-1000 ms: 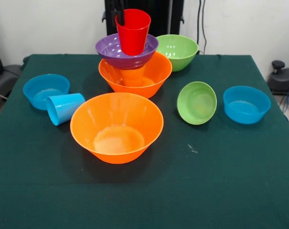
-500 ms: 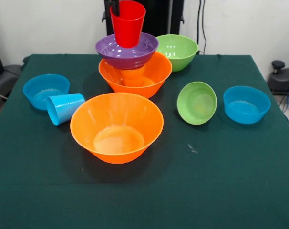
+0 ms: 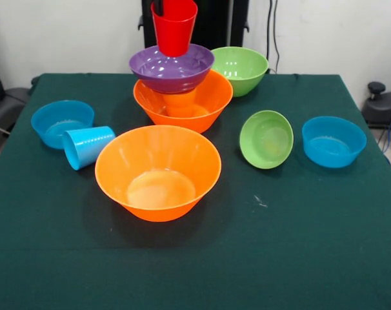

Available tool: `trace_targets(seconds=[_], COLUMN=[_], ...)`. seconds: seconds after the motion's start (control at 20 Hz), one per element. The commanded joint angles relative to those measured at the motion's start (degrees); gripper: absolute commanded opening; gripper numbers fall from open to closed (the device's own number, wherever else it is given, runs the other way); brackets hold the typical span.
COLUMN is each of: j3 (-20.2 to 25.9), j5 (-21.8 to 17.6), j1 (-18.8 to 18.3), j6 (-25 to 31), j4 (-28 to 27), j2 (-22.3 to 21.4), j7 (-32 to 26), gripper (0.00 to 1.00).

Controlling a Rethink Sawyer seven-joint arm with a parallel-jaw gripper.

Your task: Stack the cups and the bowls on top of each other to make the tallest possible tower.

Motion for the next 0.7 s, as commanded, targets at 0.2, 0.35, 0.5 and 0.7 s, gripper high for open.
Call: trace_targets(seconds=[0.2, 0.35, 0.5, 0.7], j3=[1.16, 0.51, 0.34, -0.83], j5=[-5.49, -6.65, -7.32, -9.70], j1=[1.11, 1.07, 0.85, 0.98], j6=[-6.92, -7.90, -7.96, -9.33], j4=[4.60, 4.71, 4.12, 3.63], j2=[2.66, 3.46, 4.26, 6.11], j7=[-4.06, -3.78, -3.97, -3.18], gripper=[0.00, 0.00, 0.00, 0.00])
